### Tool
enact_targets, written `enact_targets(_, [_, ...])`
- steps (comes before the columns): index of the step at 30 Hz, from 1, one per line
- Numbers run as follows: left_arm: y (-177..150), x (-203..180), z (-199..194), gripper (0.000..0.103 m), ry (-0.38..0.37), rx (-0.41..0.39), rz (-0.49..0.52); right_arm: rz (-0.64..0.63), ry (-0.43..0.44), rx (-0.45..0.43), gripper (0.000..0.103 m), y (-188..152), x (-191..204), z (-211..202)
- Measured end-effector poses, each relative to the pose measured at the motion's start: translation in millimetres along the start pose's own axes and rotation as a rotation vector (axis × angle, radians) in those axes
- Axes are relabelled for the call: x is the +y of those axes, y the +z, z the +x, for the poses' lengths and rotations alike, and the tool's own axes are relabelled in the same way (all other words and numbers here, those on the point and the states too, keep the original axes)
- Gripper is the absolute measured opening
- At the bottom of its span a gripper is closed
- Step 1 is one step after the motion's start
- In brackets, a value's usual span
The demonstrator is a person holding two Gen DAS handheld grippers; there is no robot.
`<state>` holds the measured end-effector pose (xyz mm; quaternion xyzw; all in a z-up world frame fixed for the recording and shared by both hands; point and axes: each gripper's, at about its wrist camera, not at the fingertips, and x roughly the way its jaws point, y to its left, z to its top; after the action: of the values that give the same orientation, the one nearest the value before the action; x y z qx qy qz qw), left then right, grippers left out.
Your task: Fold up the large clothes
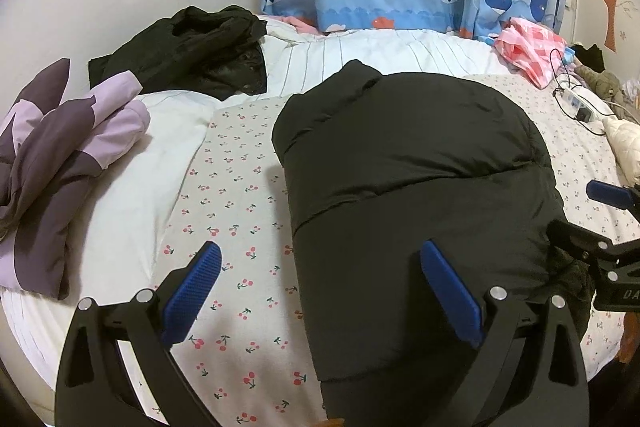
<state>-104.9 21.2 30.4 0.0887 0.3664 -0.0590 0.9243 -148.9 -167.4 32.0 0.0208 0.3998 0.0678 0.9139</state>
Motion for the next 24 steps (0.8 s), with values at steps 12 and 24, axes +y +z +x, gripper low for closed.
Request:
enact_targets(12, [3,-5,0,0.096,-0.001,0.005,0.007,0.011,-0.019,-0.004,0.096,1,-2,1])
enact_targets(24, [8,-13,0,0.096,-0.060,0.012,-0.038,-0.004,-0.096,-0.021,0.096,3,-2,1])
